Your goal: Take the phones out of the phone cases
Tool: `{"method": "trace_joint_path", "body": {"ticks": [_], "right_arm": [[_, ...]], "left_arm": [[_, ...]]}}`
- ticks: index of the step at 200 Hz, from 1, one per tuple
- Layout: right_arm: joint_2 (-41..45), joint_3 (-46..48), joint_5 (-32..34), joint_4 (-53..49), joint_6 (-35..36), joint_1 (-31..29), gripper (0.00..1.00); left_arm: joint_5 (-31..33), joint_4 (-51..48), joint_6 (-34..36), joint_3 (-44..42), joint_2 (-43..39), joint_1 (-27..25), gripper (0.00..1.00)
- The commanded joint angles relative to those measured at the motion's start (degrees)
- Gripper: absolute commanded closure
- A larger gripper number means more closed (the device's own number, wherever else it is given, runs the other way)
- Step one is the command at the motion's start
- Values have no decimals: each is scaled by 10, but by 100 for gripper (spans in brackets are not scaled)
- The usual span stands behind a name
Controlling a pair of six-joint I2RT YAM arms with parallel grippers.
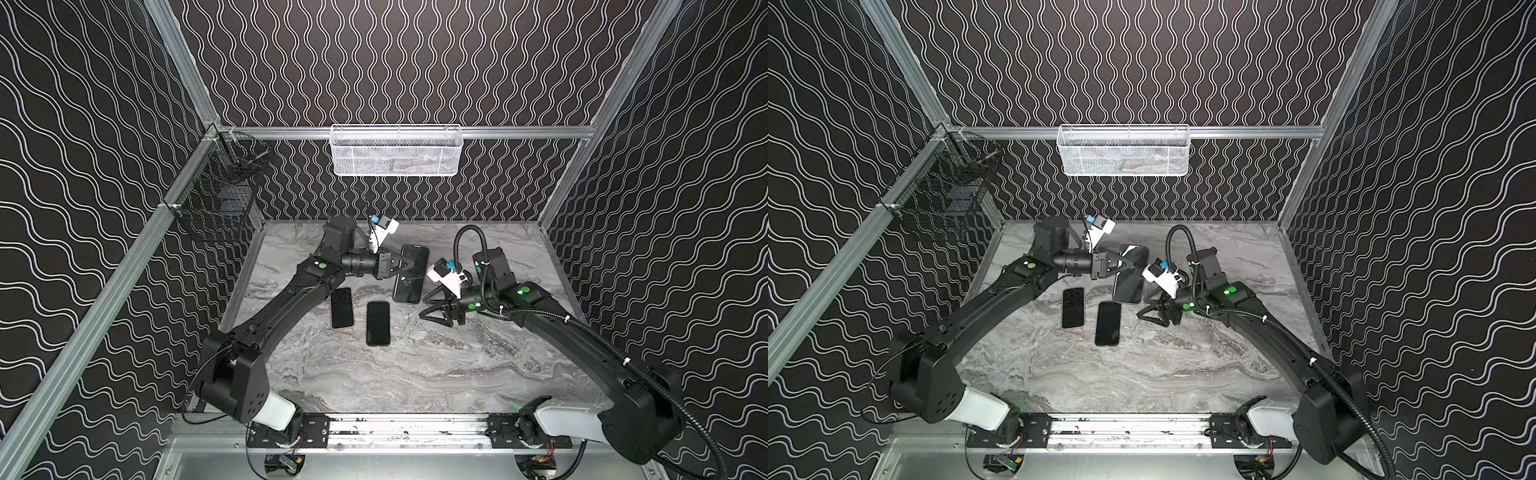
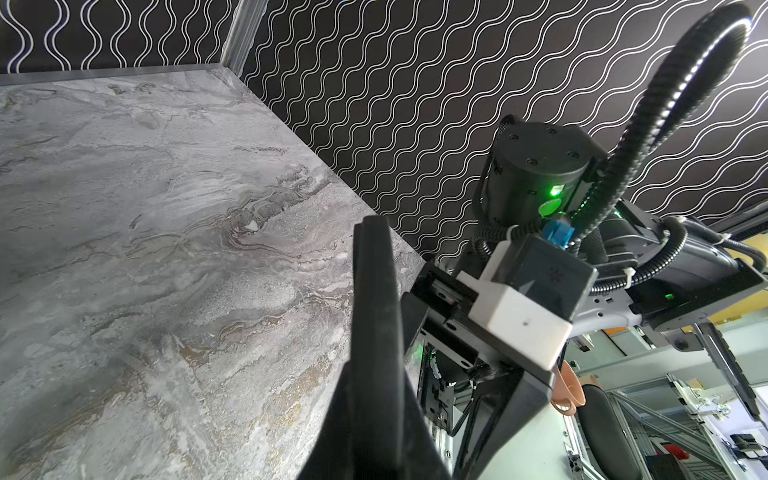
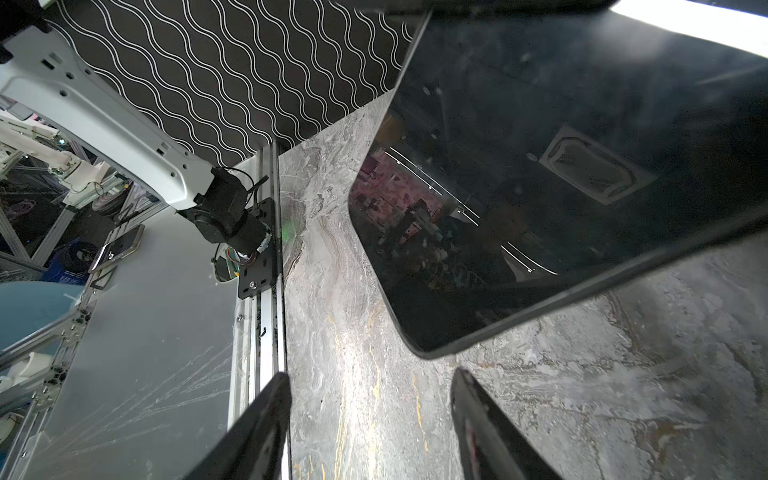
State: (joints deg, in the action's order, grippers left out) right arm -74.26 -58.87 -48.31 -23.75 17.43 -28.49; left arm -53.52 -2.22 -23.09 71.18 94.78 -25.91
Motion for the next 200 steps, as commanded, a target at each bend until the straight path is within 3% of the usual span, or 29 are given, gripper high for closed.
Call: {"method": "trace_joint_path", "body": {"ticks": [1,67,150,200], "right_arm": [[-4,-8,-12,-11,18,0,38],[-20,-13,-51,-7,15,0,42],[-39,-41,-64,-19,25,-1,51],[-41,-34,-68,-26,31,-8,65]], "left_arm": [[-8,52,-24,-11,-10,-1,100],[-42,150,-101,-45,-19,-3,100],[-49,153,-108,-47,-23,-3,100],[-48,154,-111,-39,-17,-3,100]]}}
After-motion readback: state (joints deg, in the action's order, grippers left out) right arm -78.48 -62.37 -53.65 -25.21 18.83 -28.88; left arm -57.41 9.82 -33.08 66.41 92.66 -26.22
